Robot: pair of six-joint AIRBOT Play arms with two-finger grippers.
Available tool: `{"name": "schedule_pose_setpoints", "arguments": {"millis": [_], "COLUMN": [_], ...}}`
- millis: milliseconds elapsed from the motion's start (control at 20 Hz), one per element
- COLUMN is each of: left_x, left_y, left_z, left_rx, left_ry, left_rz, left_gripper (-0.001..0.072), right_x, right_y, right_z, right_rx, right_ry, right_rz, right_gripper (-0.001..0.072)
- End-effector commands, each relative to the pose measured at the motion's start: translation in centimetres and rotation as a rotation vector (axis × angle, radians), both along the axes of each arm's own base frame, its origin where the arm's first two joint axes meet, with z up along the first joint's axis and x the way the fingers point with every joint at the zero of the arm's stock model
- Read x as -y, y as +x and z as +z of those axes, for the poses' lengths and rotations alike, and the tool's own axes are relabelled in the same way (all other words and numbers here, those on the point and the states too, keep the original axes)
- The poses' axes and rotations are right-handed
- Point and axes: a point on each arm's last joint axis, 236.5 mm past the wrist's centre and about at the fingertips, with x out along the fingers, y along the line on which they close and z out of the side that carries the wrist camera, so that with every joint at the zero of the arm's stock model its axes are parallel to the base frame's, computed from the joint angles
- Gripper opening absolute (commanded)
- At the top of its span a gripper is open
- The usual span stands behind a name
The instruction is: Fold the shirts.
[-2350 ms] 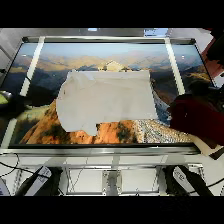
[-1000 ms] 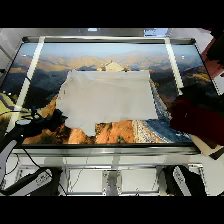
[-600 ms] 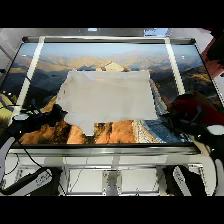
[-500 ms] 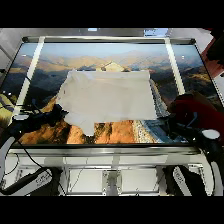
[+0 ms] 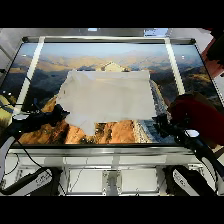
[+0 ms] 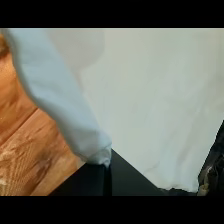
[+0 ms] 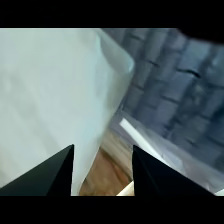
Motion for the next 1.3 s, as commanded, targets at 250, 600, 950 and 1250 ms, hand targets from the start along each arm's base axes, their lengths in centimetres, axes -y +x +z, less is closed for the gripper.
{"name": "schedule_pose_setpoints", "arguments": {"millis": [250, 600, 950, 1250], "left_x": [0.3, 0.6, 0.5, 0.6], "left_y": [-0.2, -0.4, -0.4, -0.4], "left_z": [0.1, 0.2, 0.1, 0.2], "left_rx": [0.009, 0.006, 0.009, 0.008], "left_ry": [0.002, -0.007, -0.003, -0.006], "left_rz": [-0.028, -0.038, -0.039, -0.039], "left_gripper": [0.0008, 0.0008, 0.0008, 0.0008], "right_x": [1.2, -1.4, 1.3, 2.5], "right_y": [4.2, 3.4, 0.2, -0.2], "right_z": [-0.1, 0.7, 1.9, -0.7], "right_rx": [0.015, 0.027, -0.048, -0.115], "right_ry": [-0.068, -0.029, -0.106, -0.124], "right_rz": [-0.019, 0.126, 0.154, 0.094], "right_gripper": [0.0379, 0.0379, 0.0374, 0.0374]}}
